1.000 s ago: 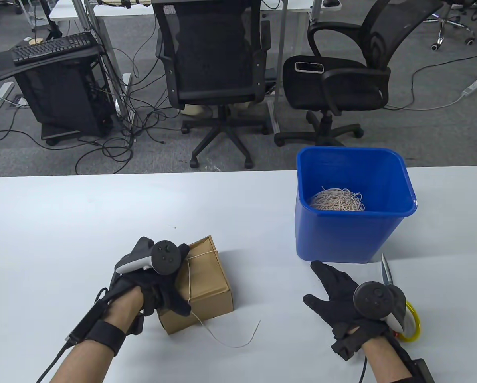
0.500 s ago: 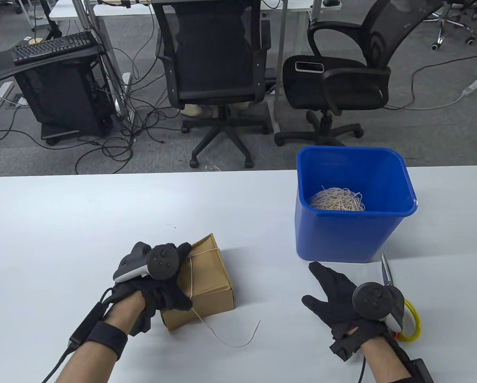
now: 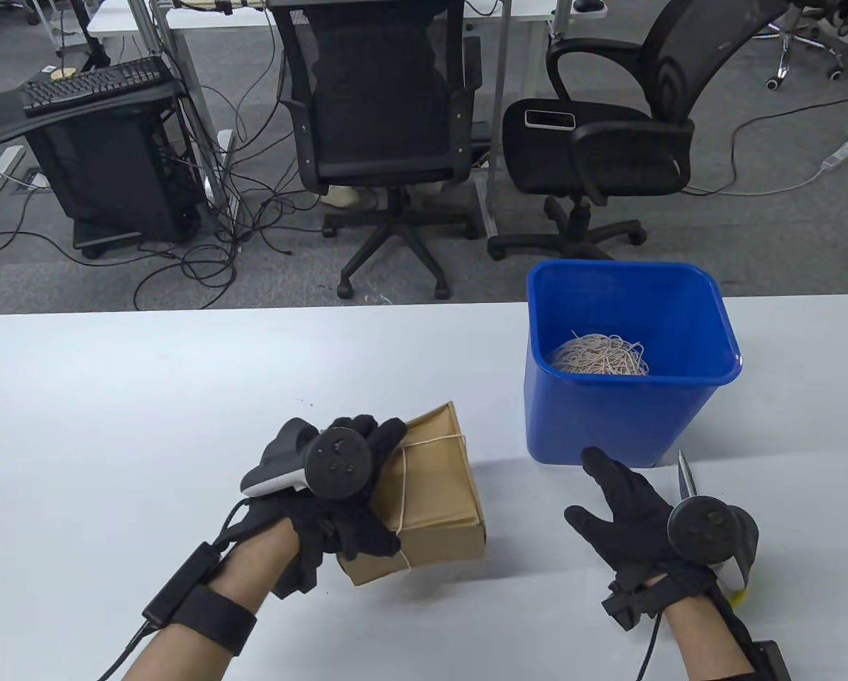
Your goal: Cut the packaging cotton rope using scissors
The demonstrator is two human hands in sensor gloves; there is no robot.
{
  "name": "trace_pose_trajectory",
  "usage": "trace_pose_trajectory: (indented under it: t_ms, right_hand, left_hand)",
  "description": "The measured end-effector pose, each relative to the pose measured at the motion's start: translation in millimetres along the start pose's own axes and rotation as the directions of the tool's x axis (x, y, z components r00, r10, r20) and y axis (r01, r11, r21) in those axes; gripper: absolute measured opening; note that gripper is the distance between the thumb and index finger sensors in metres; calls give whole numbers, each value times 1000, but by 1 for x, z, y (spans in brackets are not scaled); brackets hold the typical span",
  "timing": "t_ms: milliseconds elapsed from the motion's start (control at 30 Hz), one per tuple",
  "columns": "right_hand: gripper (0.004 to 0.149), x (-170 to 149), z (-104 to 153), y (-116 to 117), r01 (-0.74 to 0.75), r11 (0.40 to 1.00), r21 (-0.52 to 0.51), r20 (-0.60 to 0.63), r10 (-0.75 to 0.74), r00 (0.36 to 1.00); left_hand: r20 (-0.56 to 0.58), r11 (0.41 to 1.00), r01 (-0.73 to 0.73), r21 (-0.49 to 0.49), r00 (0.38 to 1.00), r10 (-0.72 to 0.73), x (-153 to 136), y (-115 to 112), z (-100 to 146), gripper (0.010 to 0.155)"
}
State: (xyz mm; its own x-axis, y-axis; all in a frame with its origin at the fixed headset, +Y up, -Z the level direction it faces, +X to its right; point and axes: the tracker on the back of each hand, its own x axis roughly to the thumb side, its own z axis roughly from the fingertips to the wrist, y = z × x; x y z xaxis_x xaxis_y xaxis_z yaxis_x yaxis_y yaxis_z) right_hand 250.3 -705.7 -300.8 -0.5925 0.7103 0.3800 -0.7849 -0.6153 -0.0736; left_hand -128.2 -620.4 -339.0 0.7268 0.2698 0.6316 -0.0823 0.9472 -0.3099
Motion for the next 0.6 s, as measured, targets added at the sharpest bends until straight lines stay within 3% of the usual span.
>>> trace_pose_trajectory:
  t_ms: [100,300,500,600]
  right_hand:
    - [80,-2,1,-5,11,1000,-15,-10,-11,1000]
    - [81,-3,1,-5,3,1000,-9,-11,-3,1000]
    - [80,-3,2,-4,-4,1000,-1,-14,4,1000]
    - [81,-3,2,-4,-2,1000,-1,-20,2,1000]
  left_hand:
    - [47,1000,13,-28,999,-12,24,-10,-15,132]
    - [77,996,31,-89,997,-25,44,-42,-38,132]
    - [76,988,54,-143,996,-43,44,-73,-56,133]
    - [60,973,30,-231,998,-16,39,-86,-62,135]
